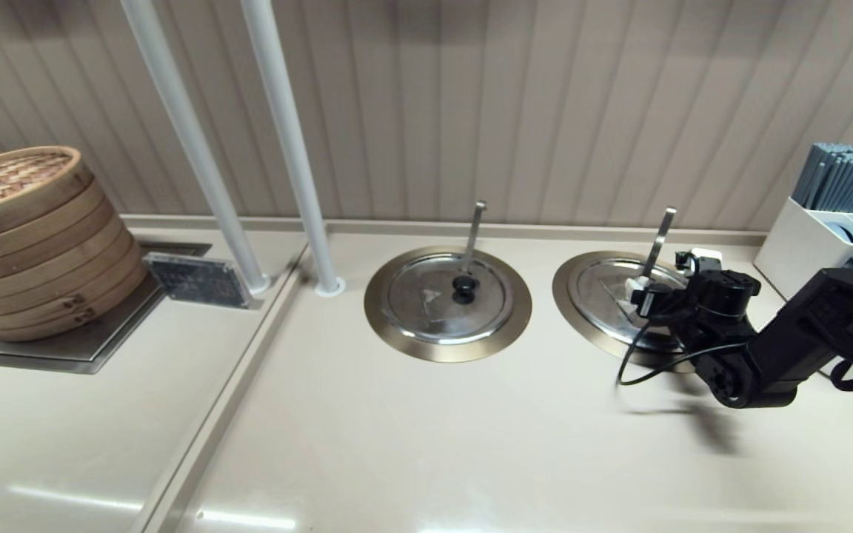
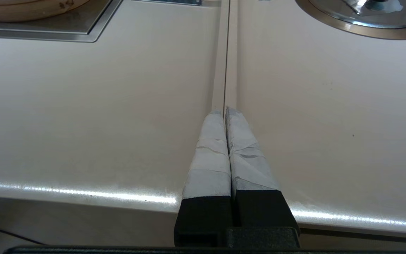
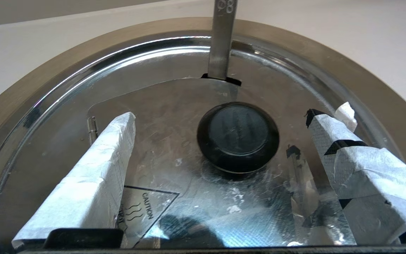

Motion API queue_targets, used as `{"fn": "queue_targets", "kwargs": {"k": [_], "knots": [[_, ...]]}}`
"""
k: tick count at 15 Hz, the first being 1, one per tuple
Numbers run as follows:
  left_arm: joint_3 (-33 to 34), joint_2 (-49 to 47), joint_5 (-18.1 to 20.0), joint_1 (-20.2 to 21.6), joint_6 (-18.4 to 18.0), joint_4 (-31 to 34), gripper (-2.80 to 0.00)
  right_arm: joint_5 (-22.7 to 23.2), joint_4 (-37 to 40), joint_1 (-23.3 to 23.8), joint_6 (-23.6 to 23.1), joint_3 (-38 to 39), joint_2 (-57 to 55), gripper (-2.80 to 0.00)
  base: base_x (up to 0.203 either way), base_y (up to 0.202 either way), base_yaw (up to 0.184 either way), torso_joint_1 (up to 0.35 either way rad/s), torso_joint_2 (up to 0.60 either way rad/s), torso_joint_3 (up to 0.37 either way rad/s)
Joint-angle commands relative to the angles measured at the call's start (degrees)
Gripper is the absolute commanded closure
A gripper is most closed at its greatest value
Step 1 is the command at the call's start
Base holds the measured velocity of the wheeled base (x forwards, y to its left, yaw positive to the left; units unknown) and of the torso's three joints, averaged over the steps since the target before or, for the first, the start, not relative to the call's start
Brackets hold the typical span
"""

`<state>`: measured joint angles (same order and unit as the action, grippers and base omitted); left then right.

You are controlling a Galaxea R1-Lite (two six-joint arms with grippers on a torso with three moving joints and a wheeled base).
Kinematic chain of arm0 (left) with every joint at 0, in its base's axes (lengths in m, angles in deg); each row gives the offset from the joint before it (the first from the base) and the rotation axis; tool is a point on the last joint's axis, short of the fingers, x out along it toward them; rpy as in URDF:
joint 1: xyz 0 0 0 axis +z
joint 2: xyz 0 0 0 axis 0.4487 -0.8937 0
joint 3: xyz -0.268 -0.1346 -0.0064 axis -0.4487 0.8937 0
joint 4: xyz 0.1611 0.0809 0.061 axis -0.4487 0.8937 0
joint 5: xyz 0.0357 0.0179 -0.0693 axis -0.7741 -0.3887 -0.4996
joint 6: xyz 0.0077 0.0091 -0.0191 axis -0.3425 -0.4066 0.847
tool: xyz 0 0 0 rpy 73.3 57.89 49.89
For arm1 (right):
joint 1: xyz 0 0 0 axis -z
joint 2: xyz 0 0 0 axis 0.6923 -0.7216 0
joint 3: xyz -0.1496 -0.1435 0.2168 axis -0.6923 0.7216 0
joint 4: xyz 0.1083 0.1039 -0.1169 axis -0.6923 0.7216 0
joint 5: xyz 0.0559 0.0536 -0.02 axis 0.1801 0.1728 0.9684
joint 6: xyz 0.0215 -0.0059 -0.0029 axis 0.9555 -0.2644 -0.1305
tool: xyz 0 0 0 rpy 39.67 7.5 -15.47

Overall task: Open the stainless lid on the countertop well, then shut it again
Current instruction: Open the lid

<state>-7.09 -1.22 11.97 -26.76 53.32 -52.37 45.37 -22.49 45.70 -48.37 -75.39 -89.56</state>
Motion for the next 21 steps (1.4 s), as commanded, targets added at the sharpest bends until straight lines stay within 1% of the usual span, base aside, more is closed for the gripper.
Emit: {"fn": "queue_targets", "kwargs": {"k": [1, 10, 13, 21], "knots": [[0.0, 0.0, 0.0, 0.0, 0.0, 0.1, 0.00, -0.1, -0.4, -0.2, 0.0, -0.2, -0.8, -2.80, 0.000, 0.000, 0.000, 0.000, 0.00, 0.000], [0.0, 0.0, 0.0, 0.0, 0.0, 0.0, 0.00, -0.2, -0.6, -0.9, 0.3, -3.3, -3.1, -2.80, 0.000, 0.000, 0.000, 0.000, 0.00, 0.000], [0.0, 0.0, 0.0, 0.0, 0.0, 0.1, 0.00, -0.3, -0.7, -1.5, 0.3, -3.2, -2.8, -2.80, 0.000, 0.000, 0.000, 0.000, 0.00, 0.000], [0.1, 0.0, 0.0, 0.0, 0.0, 0.0, 0.00, -0.3, -0.8, -2.2, 2.8, -2.7, -1.6, -2.80, 0.000, 0.000, 0.000, 0.000, 0.00, 0.000]]}}
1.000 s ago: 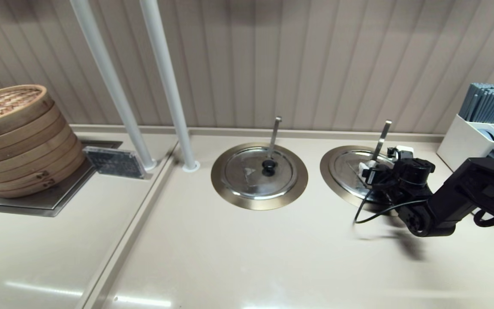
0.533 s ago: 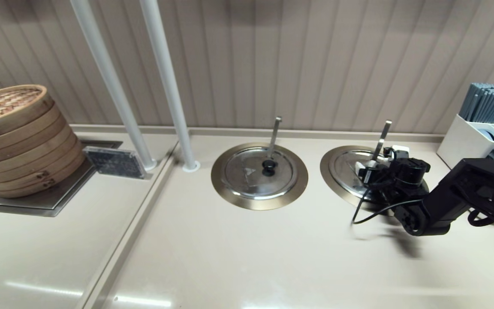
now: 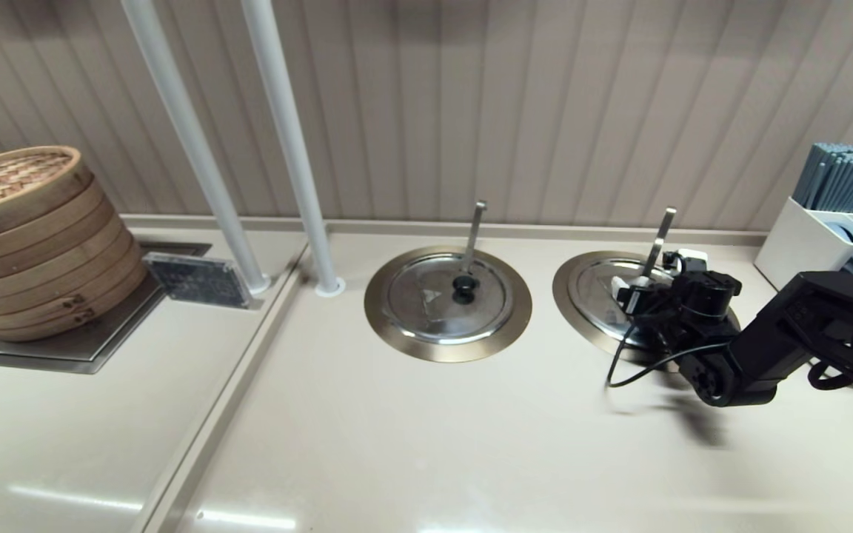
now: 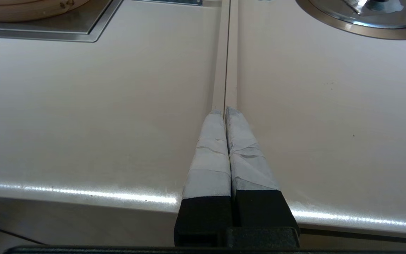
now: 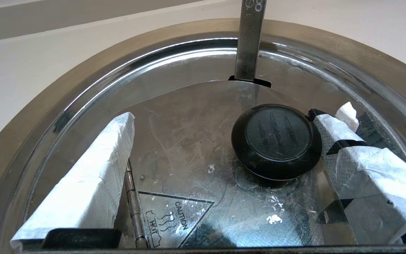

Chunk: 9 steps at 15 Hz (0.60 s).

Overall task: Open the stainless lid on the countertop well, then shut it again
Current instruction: Open the lid

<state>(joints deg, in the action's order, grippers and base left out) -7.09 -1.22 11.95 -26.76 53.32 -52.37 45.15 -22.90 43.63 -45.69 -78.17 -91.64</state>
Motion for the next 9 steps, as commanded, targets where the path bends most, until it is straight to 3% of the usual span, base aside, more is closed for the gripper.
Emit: {"fn": "queue_targets", "kwargs": {"k": [1, 9], "knots": [[0.0, 0.0, 0.0, 0.0, 0.0, 0.1, 0.00, 0.0, -0.4, -0.2, 0.2, 0.1, 0.6, -2.80, 0.000, 0.000, 0.000, 0.000, 0.00, 0.000], [0.0, 0.0, 0.0, 0.0, 0.0, 0.1, 0.00, -0.1, -0.4, -0.7, 0.3, 0.5, 1.2, -2.80, 0.000, 0.000, 0.000, 0.000, 0.00, 0.000]]}}
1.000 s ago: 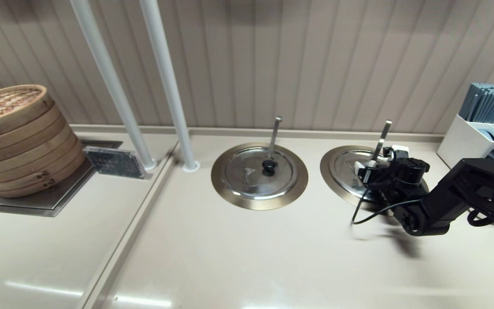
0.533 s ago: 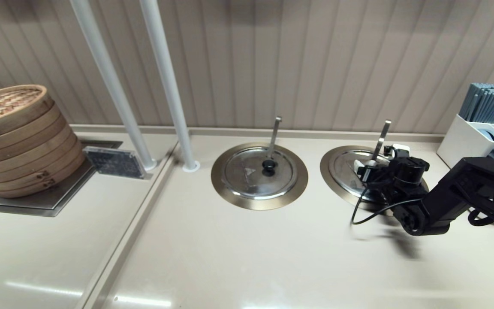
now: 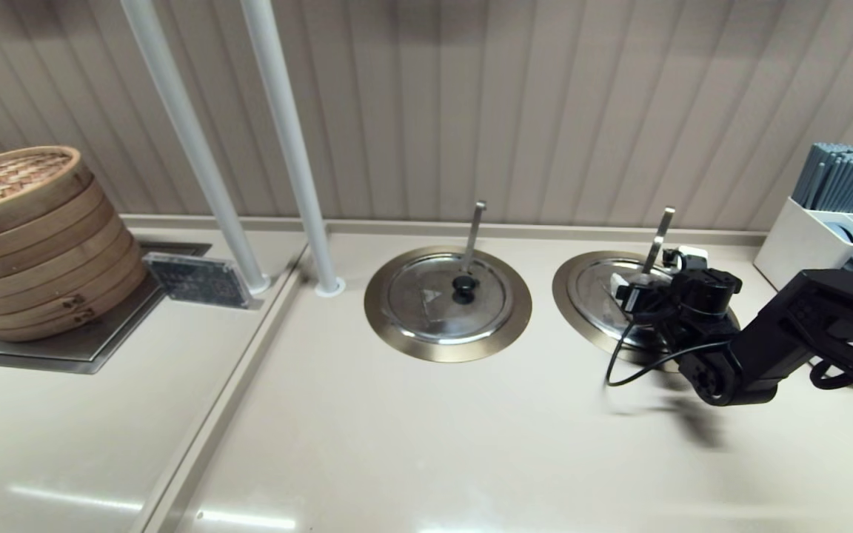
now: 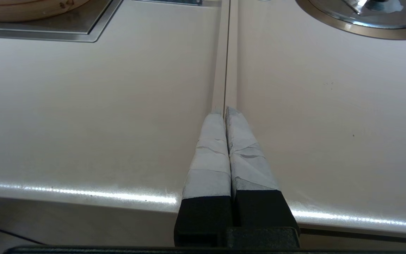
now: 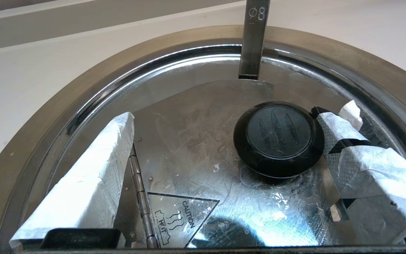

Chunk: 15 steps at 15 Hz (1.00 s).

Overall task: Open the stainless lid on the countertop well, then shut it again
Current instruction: Open the lid

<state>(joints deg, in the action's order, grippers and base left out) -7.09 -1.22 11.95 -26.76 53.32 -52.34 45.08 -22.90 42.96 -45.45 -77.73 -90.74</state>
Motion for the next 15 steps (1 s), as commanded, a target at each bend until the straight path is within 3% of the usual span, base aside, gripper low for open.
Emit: {"fn": "queue_targets", "kwargs": {"k": [1, 15], "knots": [[0.0, 0.0, 0.0, 0.0, 0.0, 0.0, 0.00, -0.1, -0.4, 0.0, 0.1, 0.0, 0.8, -2.80, 0.000, 0.000, 0.000, 0.000, 0.00, 0.000], [0.0, 0.0, 0.0, 0.0, 0.0, 0.0, 0.00, -1.3, -0.9, -2.5, 0.3, 1.7, 4.3, -2.80, 0.000, 0.000, 0.000, 0.000, 0.00, 0.000]]}}
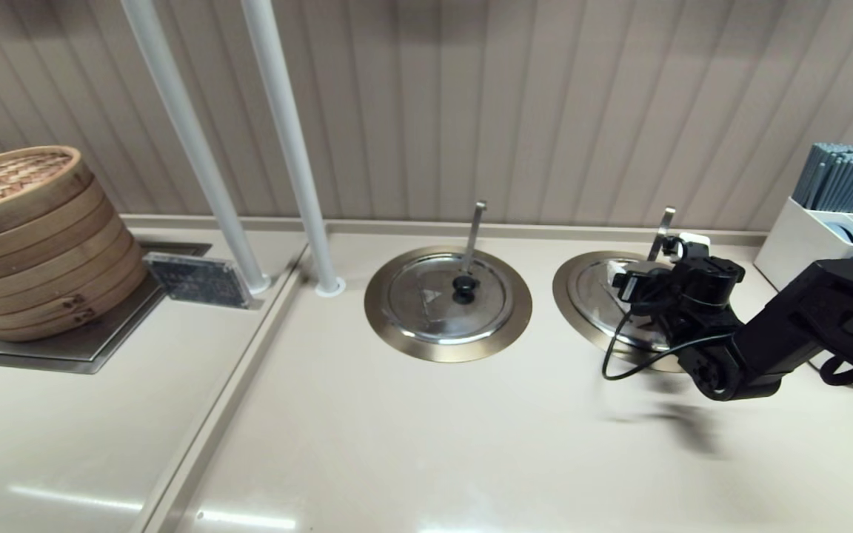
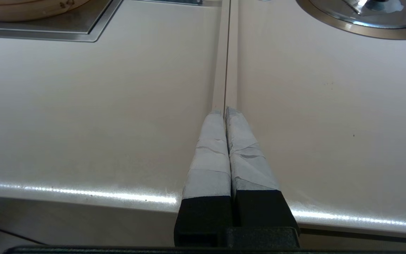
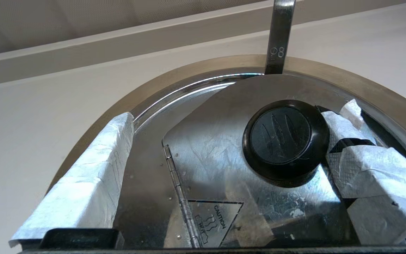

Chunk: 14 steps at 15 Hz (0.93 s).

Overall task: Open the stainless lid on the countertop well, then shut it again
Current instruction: Open the lid

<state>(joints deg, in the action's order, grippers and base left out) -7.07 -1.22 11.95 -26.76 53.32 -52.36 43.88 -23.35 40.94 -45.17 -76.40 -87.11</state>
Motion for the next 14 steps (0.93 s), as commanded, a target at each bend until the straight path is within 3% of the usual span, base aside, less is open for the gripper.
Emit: {"fn": "queue_targets", "kwargs": {"k": [1, 14], "knots": [[0.0, 0.0, 0.0, 0.0, 0.0, 0.0, 0.00, -0.1, -1.4, -0.8, 0.1, 0.7, 0.8, -2.80, 0.000, 0.000, 0.000, 0.000, 0.00, 0.000], [0.0, 0.0, 0.0, 0.0, 0.0, 0.0, 0.00, -1.9, -3.8, -5.0, 0.0, 4.3, 2.8, -2.80, 0.000, 0.000, 0.000, 0.000, 0.00, 0.000]]}}
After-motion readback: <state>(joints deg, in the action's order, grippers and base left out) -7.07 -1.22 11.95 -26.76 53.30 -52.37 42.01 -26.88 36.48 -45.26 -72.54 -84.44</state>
